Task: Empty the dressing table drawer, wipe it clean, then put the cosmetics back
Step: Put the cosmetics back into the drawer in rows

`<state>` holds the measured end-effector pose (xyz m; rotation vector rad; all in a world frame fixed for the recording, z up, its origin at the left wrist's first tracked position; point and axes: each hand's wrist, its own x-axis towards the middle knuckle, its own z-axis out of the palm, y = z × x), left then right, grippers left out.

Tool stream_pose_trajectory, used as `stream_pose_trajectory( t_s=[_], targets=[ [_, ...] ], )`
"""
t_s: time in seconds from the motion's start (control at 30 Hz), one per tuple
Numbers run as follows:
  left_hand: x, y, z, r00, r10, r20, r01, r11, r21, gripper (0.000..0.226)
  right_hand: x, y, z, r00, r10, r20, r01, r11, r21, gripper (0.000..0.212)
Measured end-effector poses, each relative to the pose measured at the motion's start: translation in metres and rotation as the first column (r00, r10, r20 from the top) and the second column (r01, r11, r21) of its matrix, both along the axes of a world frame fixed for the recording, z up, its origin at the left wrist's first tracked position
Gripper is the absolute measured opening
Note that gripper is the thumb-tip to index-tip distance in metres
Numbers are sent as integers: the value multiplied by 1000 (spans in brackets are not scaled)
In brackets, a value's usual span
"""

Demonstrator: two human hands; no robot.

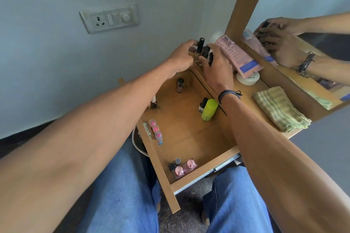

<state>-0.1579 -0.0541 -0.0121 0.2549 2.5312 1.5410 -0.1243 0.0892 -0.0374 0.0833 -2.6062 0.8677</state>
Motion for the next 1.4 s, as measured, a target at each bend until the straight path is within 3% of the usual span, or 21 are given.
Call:
stream_pose_trajectory(
  t_s=[0.37, 0.47, 0.63, 0.7, 0.93, 1.07, 1.4],
  targets=[
    [23, -24, -8, 989, 52, -136, -60, 997, -53, 23, 12, -3, 0, 995, 93, 26, -94, 994, 54, 37],
    [44, -45, -11, 974, 125, -189, -139, 988, -62, 14, 18, -4, 3, 990, 120, 72, -119, 992, -31, 38],
    [86, -88, -11, 975, 126, -183, -165, 962, -215, 15, 23, -1, 8, 994, 80, 72, -42, 901, -431, 29],
    [101, -101, -10, 984, 62, -164, -113, 941, -320, 17, 25, -1, 8, 994, 80, 72, -32, 859, -511, 28],
    [127, -122, -26, 991, -103, -85, 43, 846, -532, 20, 29, 1, 2, 994, 92, 61, -51, 870, -491, 29],
    [129, -120, -33, 978, -182, -103, 69, 743, -666, 18, 33, 1, 2, 994, 93, 62, -50, 870, -491, 27],
    [122, -108, -35, 966, -236, -103, 63, 606, -793, 23, 35, -1, 3, 994, 81, 74, -31, 858, -512, 22]
  ],
)
